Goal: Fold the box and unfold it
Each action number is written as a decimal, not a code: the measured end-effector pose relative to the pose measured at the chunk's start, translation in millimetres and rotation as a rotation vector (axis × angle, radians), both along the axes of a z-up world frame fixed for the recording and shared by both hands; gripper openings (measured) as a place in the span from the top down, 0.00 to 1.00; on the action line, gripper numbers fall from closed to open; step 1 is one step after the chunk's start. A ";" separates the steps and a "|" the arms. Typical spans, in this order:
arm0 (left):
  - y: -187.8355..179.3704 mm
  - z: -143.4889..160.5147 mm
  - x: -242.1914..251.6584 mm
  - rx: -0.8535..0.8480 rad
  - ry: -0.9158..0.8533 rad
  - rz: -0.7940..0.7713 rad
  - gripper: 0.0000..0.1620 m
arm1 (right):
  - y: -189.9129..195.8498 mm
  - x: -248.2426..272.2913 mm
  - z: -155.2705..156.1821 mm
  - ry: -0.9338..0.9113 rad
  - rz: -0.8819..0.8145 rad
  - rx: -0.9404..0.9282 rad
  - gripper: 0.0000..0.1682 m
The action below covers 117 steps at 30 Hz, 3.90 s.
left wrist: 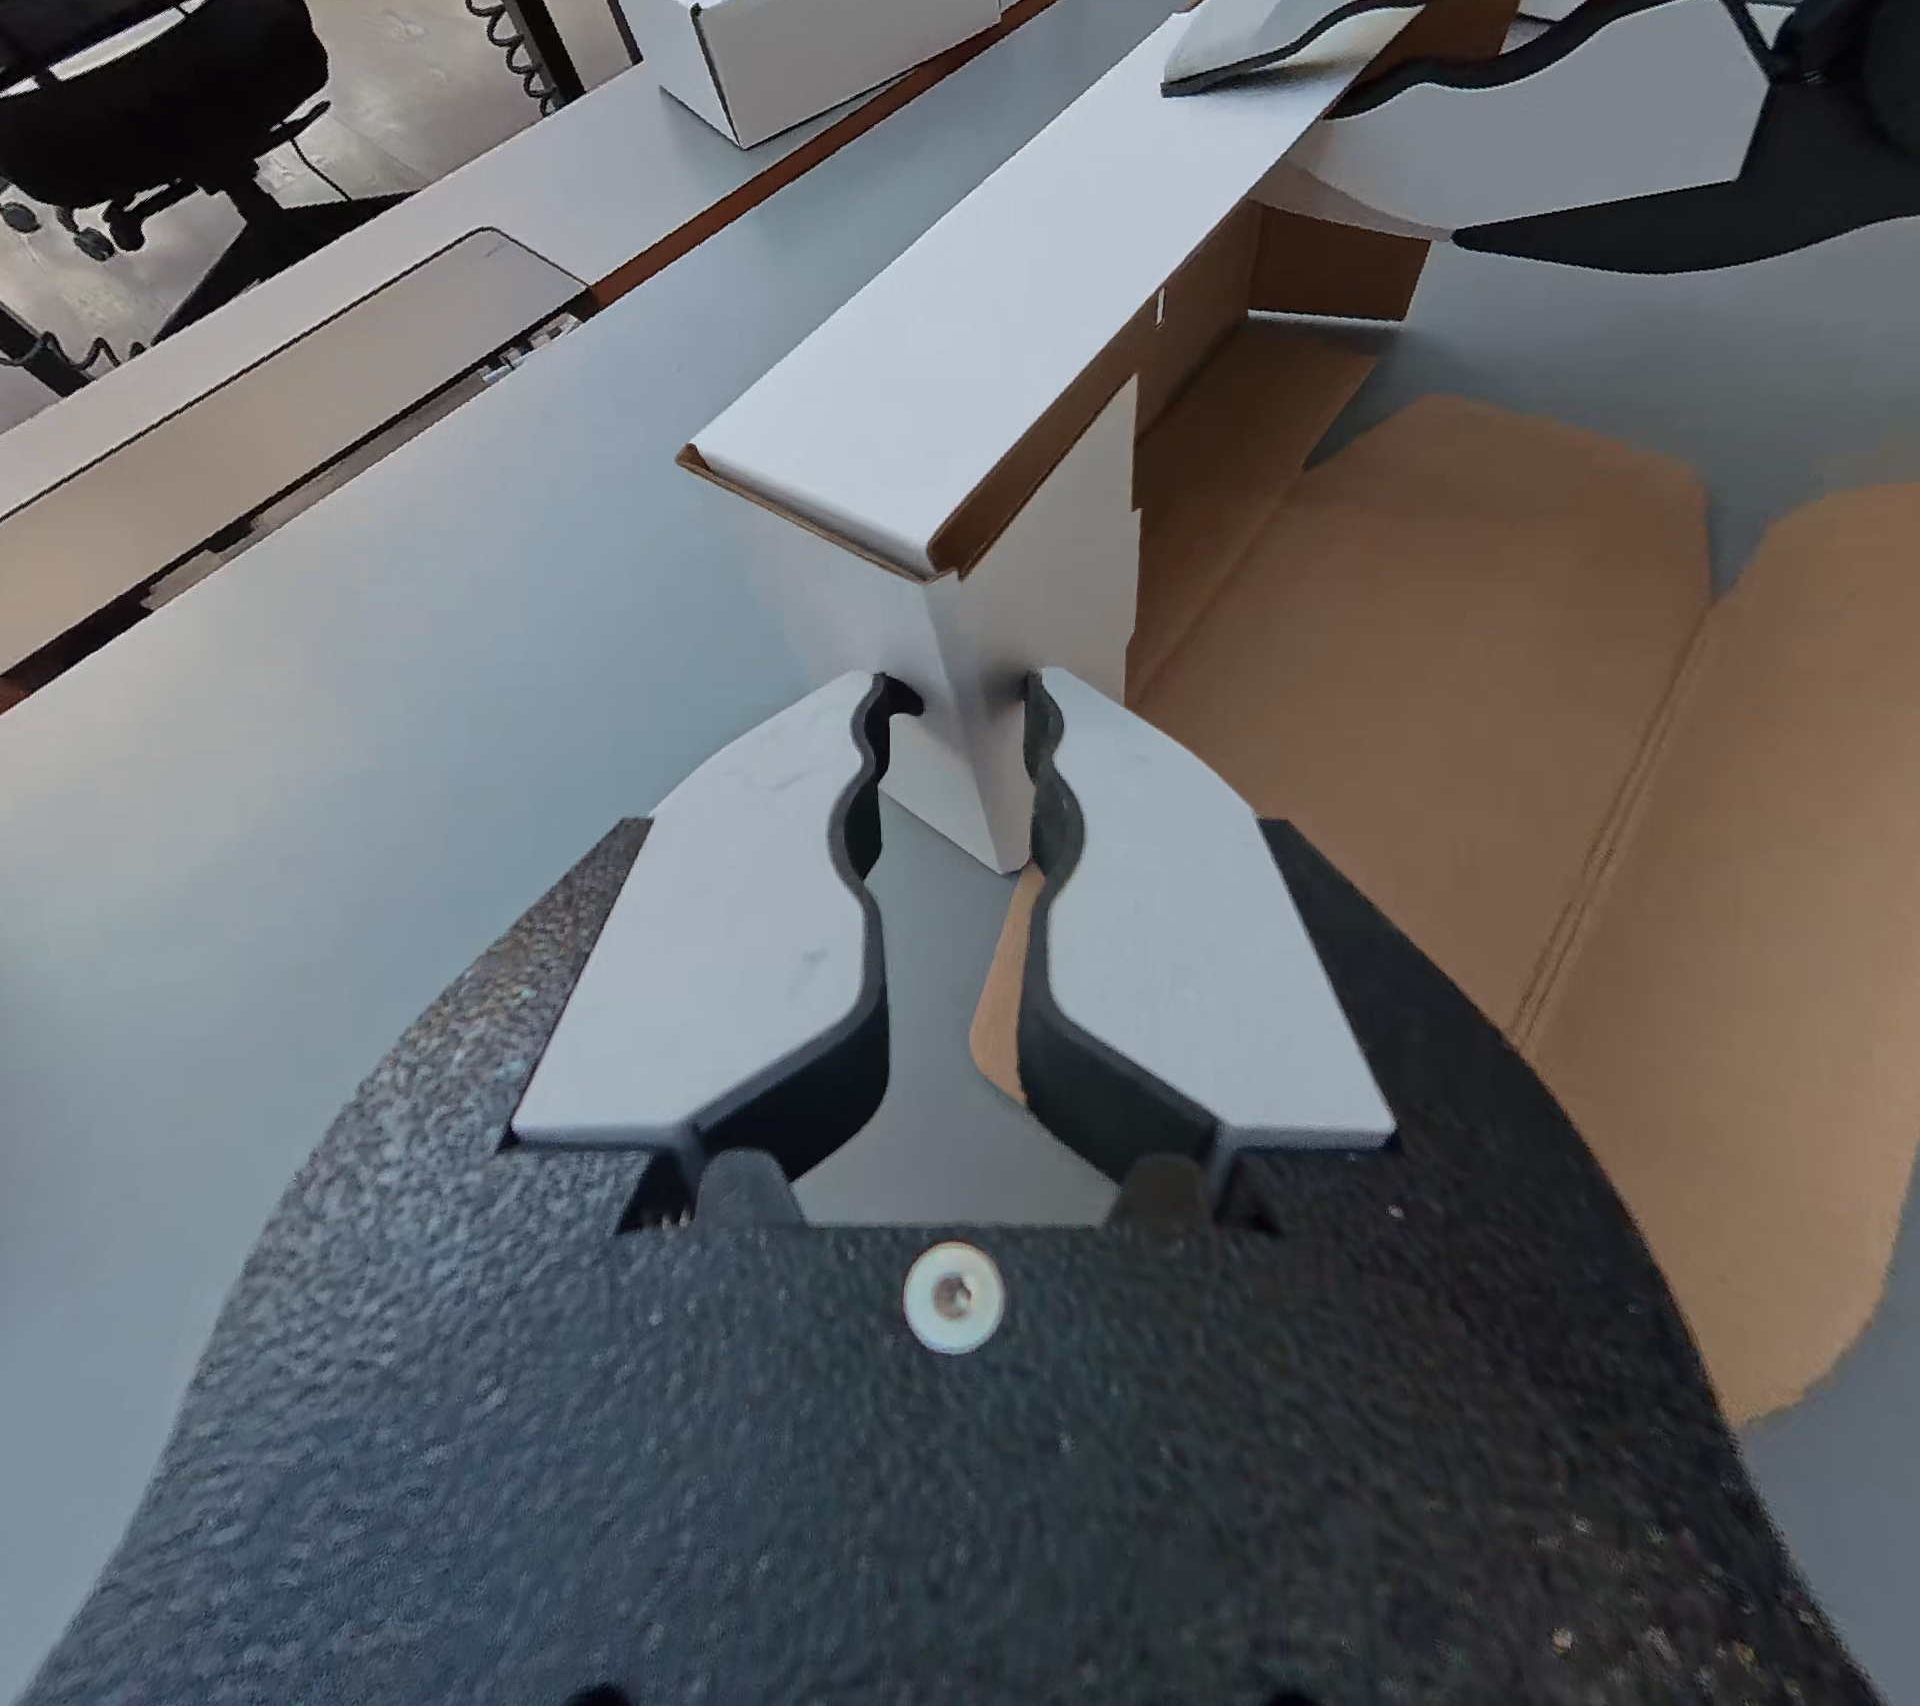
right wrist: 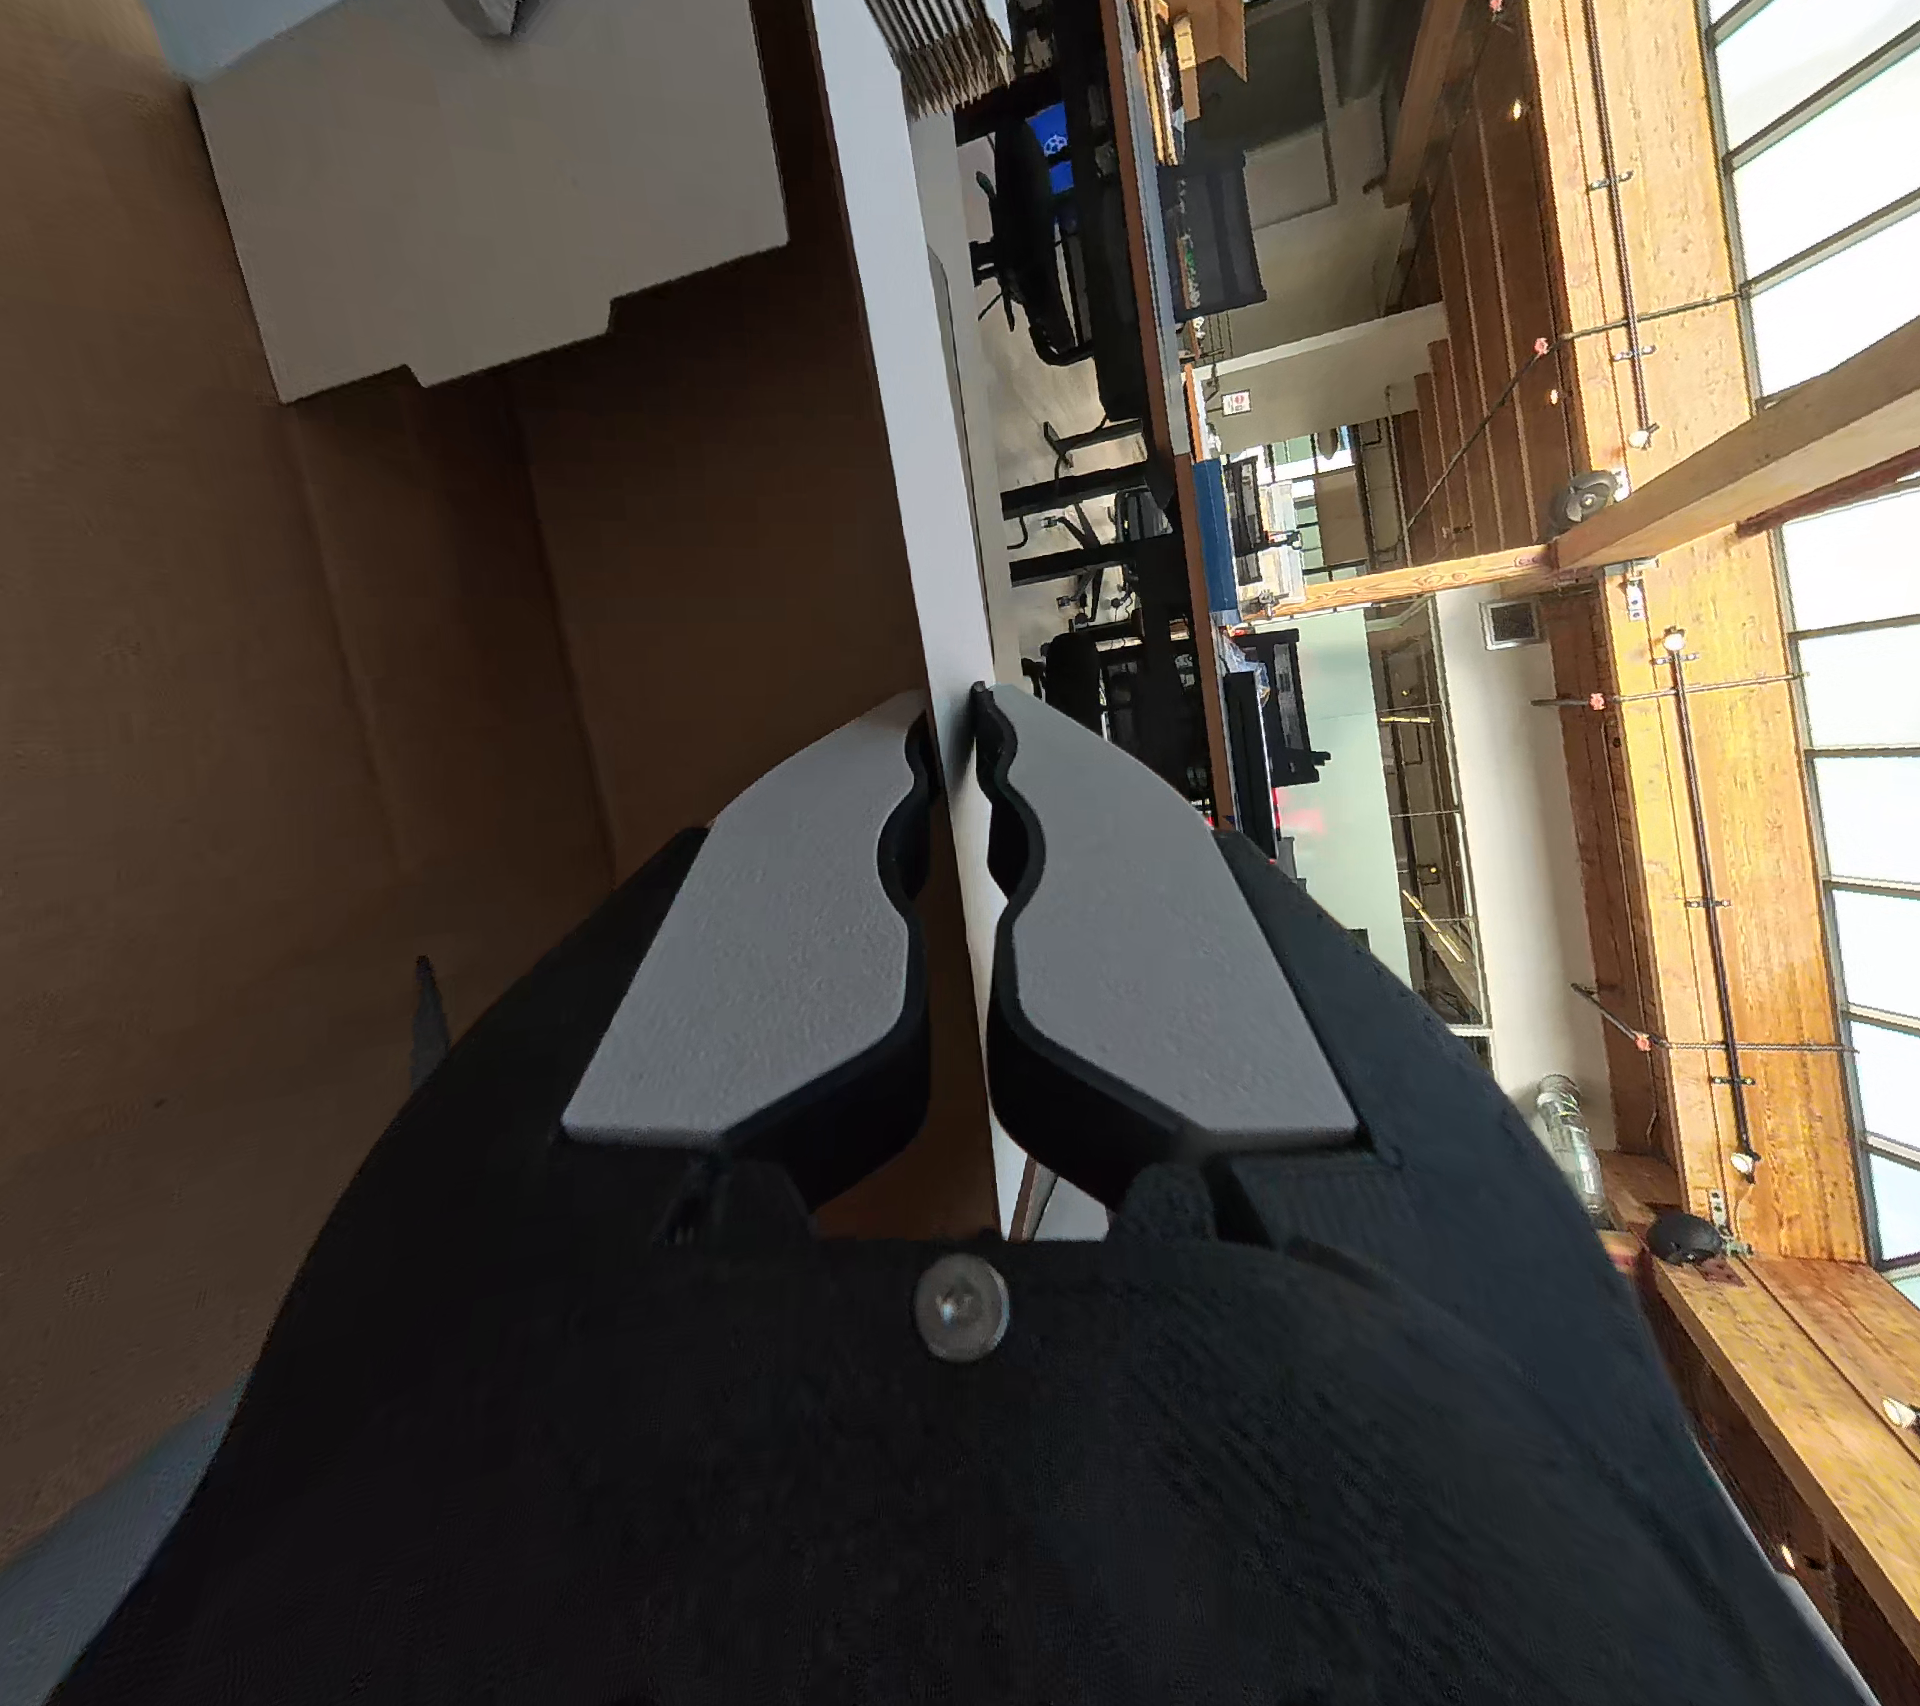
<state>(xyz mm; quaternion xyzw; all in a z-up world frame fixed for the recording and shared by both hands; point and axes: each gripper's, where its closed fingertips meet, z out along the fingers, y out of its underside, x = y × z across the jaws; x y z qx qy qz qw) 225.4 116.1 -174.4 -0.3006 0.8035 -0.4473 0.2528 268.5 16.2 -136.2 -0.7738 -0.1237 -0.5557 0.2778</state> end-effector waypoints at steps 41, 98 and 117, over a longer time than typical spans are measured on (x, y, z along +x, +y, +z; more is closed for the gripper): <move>-0.9 -11.7 69.7 -0.132 0.086 0.494 0.90 | -3.2 5.4 -0.3 0.255 -0.021 0.009 0.94; 10.8 -20.6 76.1 -0.144 0.073 0.622 0.97 | -53.4 -14.4 15.2 -0.046 -0.497 0.155 1.00; 23.1 -21.1 74.7 -0.204 0.095 0.697 0.97 | -32.5 -2.5 -31.5 0.195 -0.573 0.214 1.00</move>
